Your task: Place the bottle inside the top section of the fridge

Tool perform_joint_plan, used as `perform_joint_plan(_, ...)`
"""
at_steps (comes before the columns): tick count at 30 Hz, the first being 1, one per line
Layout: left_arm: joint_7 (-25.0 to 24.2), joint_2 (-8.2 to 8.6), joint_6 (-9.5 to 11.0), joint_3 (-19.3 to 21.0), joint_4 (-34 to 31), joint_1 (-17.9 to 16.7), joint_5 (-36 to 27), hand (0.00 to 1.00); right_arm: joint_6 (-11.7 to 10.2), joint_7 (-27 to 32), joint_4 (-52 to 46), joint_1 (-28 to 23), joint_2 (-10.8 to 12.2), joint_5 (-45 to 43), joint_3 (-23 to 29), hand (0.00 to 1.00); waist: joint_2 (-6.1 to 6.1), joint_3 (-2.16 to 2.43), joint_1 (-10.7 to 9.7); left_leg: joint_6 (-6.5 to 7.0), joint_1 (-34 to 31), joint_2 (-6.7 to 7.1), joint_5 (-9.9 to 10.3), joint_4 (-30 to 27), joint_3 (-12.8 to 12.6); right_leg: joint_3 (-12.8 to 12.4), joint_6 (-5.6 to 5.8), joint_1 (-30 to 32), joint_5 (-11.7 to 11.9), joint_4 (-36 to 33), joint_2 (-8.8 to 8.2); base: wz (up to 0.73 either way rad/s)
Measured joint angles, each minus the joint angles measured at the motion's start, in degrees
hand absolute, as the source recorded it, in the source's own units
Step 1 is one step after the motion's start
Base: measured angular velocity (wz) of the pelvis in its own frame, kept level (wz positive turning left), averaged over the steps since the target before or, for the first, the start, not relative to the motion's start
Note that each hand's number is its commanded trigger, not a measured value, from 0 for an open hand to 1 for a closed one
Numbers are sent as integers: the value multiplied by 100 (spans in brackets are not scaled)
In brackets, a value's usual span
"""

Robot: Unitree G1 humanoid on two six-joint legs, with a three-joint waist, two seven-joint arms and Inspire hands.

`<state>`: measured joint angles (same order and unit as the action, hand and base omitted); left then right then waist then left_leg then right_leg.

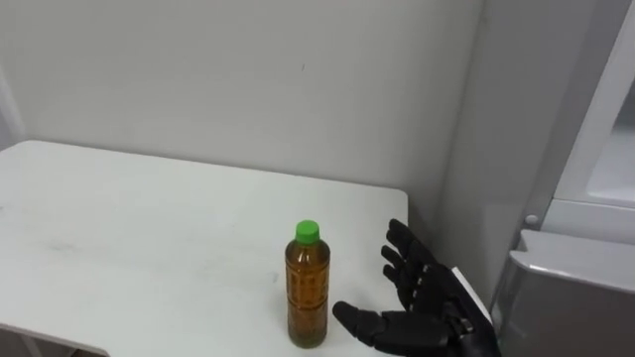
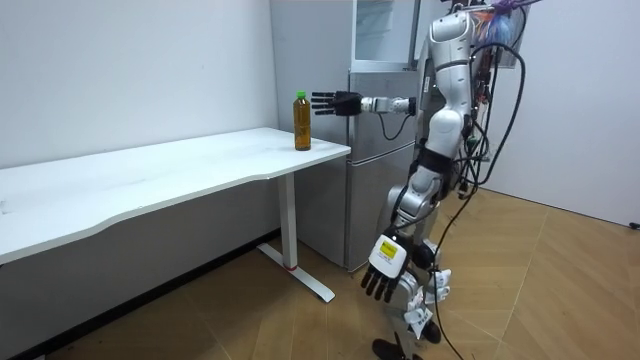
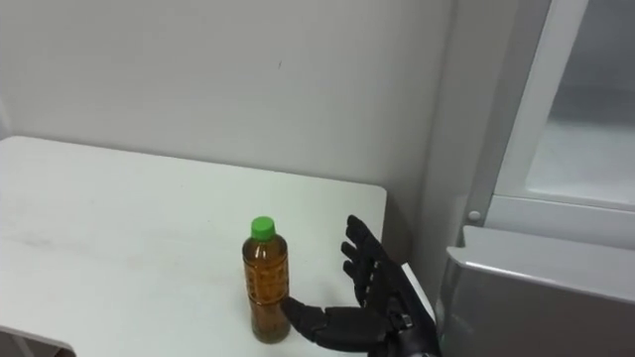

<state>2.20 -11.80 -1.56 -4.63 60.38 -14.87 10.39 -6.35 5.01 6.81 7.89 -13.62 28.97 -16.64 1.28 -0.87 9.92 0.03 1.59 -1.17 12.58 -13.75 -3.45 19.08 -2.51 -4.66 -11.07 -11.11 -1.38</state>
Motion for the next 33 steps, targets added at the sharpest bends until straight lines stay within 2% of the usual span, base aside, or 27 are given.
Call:
perform_joint_plan(6,0,3,-101,0,-106,-94,59,0,11,100,533,16,10,17,-2,0,9,7,54,35,-12,98,-20,14,100,106,49,-54,-42,12,-66,10)
perform_joint_plan(11,8,21,-107,-2,-174,-117,61,0,11,306,1212,379,35,86,-2,0,61,30,111,63,-84,105,-42,-14,166,243,68,-50,-39,35,-97,13)
perform_joint_plan(13,5,29,-116,-2,-240,-163,62,0,10,379,1540,594,43,106,-3,0,60,26,151,64,-76,108,-43,-13,221,303,73,-79,-41,49,-106,13)
perform_joint_plan(16,4,68,-217,-2,-241,-218,62,0,11,484,1726,612,127,177,-14,0,46,4,156,64,-27,113,-43,1,230,363,88,-122,-50,56,-113,8)
perform_joint_plan(21,4,108,-222,-5,-226,-255,60,0,0,698,2174,634,123,176,-9,0,50,-8,172,92,-108,190,-72,2,307,474,125,-110,-77,52,-161,12)
perform_joint_plan(26,-9,101,-273,-3,-240,-293,61,0,-9,918,2204,658,124,237,-10,0,83,8,283,107,-134,202,-83,-7,390,522,144,-105,-87,51,-190,6)
perform_joint_plan(28,-10,101,-316,-2,-250,-294,63,0,-9,976,2204,674,124,231,-10,0,111,30,363,109,-209,202,-84,-38,394,523,144,-41,-87,45,-190,0)
perform_joint_plan(33,10,101,-322,-2,-297,-372,63,0,-11,1005,2204,694,119,172,-12,0,115,28,475,109,-282,201,-84,-113,451,598,141,-19,-85,41,-188,9)
